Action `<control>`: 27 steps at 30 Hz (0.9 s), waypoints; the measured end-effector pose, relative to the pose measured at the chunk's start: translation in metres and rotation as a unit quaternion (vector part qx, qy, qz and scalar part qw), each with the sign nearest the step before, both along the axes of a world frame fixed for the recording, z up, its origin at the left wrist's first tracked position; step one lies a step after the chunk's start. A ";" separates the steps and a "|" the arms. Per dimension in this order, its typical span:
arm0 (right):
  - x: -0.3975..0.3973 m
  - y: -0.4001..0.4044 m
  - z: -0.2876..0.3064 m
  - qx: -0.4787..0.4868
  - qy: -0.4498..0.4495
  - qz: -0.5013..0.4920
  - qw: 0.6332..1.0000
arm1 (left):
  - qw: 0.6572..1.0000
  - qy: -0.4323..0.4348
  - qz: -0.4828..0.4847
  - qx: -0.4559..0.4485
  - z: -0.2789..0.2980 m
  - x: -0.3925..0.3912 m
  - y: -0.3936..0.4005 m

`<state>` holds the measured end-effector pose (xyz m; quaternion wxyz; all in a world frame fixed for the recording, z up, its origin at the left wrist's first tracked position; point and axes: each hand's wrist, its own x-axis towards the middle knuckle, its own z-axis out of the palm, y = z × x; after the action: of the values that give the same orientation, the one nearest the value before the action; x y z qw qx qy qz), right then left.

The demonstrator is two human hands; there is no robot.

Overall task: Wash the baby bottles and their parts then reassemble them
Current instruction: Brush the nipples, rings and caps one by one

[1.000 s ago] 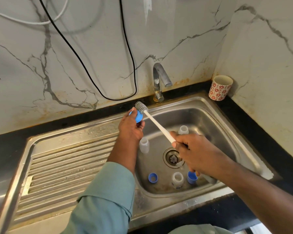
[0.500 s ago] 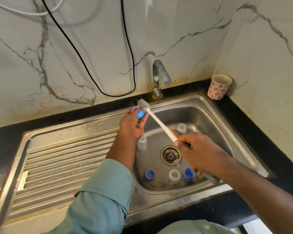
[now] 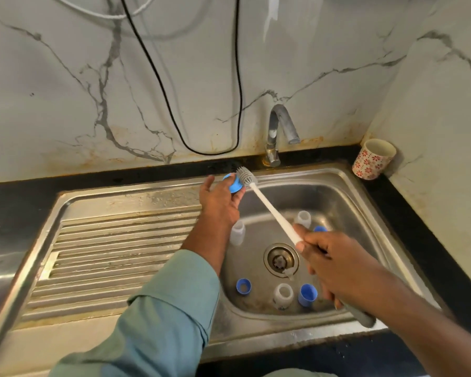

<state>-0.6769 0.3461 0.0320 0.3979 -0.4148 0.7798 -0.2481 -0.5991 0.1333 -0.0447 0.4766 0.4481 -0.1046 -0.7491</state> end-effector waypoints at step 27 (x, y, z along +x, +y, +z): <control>0.012 -0.010 -0.003 -0.013 0.015 -0.014 1.000 | 0.999 0.018 0.027 0.021 0.006 -0.007 0.003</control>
<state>-0.6647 0.3360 0.0292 0.3771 -0.4122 0.7884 -0.2575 -0.6058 0.1361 -0.0391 0.4885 0.4476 -0.0683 -0.7459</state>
